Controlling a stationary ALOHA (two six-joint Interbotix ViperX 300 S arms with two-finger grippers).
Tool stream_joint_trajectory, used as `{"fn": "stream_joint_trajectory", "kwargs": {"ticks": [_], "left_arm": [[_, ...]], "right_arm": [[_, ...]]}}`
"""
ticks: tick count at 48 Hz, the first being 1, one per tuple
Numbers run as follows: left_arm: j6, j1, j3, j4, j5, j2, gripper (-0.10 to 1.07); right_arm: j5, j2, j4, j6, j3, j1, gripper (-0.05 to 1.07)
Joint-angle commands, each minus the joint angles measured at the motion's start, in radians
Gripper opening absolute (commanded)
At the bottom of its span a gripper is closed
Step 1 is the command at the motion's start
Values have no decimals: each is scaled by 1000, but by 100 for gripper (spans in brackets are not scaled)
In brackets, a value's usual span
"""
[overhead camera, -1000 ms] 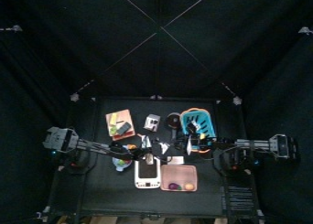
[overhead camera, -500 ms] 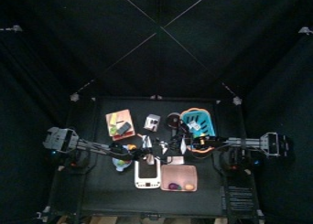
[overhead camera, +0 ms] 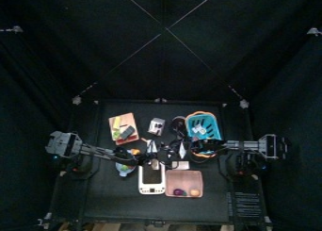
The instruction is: Hand over sushi piece
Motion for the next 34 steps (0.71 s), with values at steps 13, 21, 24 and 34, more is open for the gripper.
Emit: {"fn": "stream_joint_trajectory", "kwargs": {"ticks": [13,21,24,34], "left_arm": [[-104,6,-21,0,-17,-8,88],[-132,17,-11,3,-28,-9,98],[-138,20,-6,2,-26,-11,99],[-184,28,20,2,-28,-32,99]], "right_arm": [[-2,-15,2,2,-20,-8,54],[-2,-20,2,2,-15,-8,54],[-2,-23,2,2,-15,-8,54],[0,-38,3,5,-5,-23,54]]}}
